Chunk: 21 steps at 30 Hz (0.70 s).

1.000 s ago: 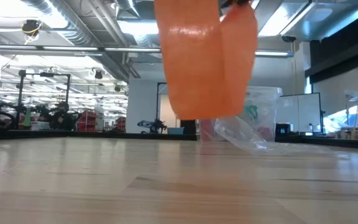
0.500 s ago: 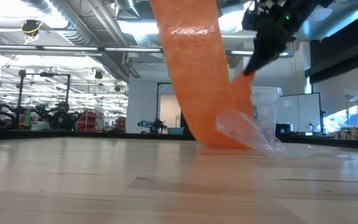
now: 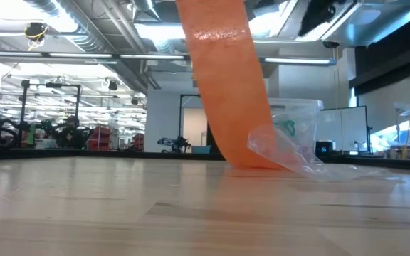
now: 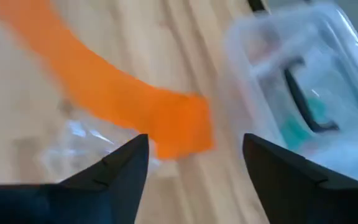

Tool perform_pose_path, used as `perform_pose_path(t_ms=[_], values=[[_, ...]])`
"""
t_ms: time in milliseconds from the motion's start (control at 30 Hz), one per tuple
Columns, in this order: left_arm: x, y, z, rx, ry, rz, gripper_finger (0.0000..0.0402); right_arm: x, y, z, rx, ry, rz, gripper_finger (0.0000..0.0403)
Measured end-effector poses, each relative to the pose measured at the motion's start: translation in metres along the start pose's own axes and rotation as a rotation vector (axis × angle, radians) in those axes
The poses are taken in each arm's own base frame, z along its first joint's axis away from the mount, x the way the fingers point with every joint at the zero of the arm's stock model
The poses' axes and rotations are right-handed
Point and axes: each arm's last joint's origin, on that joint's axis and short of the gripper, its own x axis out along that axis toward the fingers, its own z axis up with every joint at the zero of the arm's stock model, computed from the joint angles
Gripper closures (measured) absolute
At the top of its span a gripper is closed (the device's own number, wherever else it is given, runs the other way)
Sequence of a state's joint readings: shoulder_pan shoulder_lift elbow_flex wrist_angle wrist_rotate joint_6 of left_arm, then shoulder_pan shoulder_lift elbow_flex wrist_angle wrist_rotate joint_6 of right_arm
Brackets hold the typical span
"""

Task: Roll bandage
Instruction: Roll the orange bandage

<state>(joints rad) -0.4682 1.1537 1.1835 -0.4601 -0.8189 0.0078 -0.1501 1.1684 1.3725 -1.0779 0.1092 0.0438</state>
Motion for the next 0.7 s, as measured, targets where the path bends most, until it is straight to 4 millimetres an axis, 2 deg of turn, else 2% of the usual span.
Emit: perform_pose_path(t_ms=[67, 167, 400, 533, 700], values=[[-0.002, 0.008, 0.002, -0.022, -0.010, 0.015, 0.0402, -0.006, 0.001, -0.002, -0.010, -0.110, 0.075, 0.0132], [-0.005, 0.019, 0.004, -0.061, -0.031, 0.039, 0.0402, 0.005, 0.009, -0.010, -0.029, -0.290, 0.199, 0.0130], [-0.013, 0.037, 0.010, -0.094, -0.086, 0.074, 0.0402, 0.078, 0.034, -0.037, -0.073, -0.651, 0.271, 0.0130], [-0.014, 0.039, 0.011, -0.094, -0.089, 0.078, 0.0402, 0.105, 0.037, -0.035, -0.060, -0.688, 0.210, 0.0129], [-0.014, 0.038, 0.009, -0.093, -0.080, 0.070, 0.0402, 0.132, 0.041, -0.030, -0.055, -0.629, 0.176, 0.0129]])
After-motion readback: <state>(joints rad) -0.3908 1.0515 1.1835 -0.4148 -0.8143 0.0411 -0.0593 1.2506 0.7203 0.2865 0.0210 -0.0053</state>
